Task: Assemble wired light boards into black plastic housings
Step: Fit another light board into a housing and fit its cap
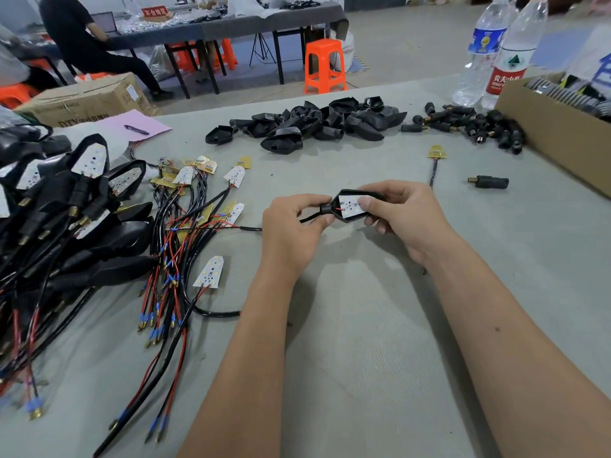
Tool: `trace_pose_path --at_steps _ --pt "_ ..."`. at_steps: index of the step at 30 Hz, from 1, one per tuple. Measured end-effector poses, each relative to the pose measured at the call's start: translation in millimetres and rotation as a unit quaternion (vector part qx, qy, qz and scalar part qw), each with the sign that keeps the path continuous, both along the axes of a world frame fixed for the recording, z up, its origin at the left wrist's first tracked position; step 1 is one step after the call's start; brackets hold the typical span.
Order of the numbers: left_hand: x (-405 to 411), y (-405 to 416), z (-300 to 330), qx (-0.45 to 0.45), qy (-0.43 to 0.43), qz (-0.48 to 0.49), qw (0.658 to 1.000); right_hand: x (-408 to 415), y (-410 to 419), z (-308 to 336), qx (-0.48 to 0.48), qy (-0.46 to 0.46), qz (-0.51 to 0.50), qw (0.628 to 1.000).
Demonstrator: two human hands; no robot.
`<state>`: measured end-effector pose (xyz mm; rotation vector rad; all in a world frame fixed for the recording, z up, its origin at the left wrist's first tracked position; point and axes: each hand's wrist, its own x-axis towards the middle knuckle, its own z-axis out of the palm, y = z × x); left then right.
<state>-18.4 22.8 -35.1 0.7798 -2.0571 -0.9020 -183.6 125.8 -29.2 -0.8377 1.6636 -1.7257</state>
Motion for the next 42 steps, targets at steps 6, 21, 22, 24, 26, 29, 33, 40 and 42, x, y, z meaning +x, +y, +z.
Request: trace_pose_path --at_steps 6,21,22,24,26,29,33,40,42 --pt "-6 9 21 0.264 0.059 0.178 0.946 -4 2 2 -0.028 -0.071 -0.070 0.995" --pt "-20 2 29 0.327 0.155 0.144 0.921 -24 15 11 0.138 0.013 -0.048 0.989" --pt "-23 -1 31 0.275 0.097 0.142 0.946 -24 17 12 0.143 0.029 -0.028 0.989" --pt "-29 -11 38 0.209 -0.012 0.113 0.971 -23 21 15 0.149 0.055 0.026 0.987" --pt "-37 -21 43 0.164 -0.108 0.075 0.978 -22 24 19 0.178 0.082 0.096 0.976" --pt "-51 -27 40 0.109 -0.136 0.055 0.983 -19 29 27 0.259 0.152 0.185 0.936" --pt "-69 -21 27 0.054 -0.051 0.023 0.997 -14 34 37 0.324 0.197 0.268 0.886" --pt "-99 -9 6 0.018 -0.141 -0.074 0.987 -19 42 41 0.286 0.166 0.179 0.927" --pt "-106 -10 2 -0.074 -0.189 -0.050 0.978 -35 39 31 0.232 0.157 -0.030 0.959"
